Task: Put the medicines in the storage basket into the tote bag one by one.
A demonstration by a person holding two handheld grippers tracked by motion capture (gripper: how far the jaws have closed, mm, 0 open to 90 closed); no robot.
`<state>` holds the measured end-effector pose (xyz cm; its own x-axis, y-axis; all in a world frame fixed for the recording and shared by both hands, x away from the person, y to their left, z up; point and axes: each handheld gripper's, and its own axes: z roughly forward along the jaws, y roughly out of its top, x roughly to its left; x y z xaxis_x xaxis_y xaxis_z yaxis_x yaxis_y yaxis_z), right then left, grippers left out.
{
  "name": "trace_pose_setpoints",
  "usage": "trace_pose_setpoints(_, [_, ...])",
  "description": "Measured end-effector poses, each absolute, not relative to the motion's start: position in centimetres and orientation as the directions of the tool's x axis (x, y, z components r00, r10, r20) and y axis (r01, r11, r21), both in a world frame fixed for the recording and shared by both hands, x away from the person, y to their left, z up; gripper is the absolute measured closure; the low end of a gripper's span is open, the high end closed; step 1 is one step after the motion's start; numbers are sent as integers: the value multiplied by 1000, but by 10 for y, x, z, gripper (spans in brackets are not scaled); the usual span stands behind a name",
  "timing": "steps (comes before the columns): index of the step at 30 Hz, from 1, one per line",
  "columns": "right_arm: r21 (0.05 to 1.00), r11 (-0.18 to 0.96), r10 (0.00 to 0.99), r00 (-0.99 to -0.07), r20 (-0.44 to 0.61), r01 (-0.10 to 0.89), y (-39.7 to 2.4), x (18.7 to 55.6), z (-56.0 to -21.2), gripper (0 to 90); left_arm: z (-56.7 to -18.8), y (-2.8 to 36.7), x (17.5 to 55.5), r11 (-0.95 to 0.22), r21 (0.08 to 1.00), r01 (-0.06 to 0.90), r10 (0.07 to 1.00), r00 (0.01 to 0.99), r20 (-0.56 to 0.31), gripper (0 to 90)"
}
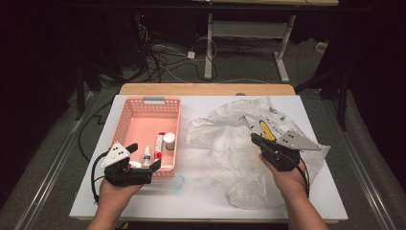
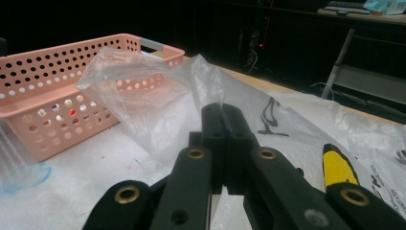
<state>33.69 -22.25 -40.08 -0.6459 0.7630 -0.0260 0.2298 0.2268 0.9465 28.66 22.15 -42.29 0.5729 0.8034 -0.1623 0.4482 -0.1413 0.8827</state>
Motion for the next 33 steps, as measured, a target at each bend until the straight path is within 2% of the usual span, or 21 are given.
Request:
trace_pose_setpoints(8, [954, 209, 756, -654, -18, 216, -219, 341, -399, 900, -408, 222, 309, -108, 878, 466, 813, 549, -192, 0])
trace_pose_setpoints(15, [955, 209, 764, -644, -26, 210, -228, 335, -401, 900, -393, 220, 335, -111, 882, 459, 829, 532, -172, 0])
trace_pose_setpoints(24, [961, 186, 771, -636, -14, 205, -238, 334, -399, 900, -401, 219, 370, -170, 803, 571, 865, 477, -156, 36])
trace_pose_setpoints(30, [961, 186, 771, -637, -14, 205, -240, 334, -399, 900, -412, 220, 389, -182, 733, 655, 879, 443, -177, 142])
trace_pose_setpoints(33, [962, 186, 770, -637, -16, 201, -241, 333, -398, 900, -418, 223, 399, -176, 679, 712, 887, 414, -205, 156])
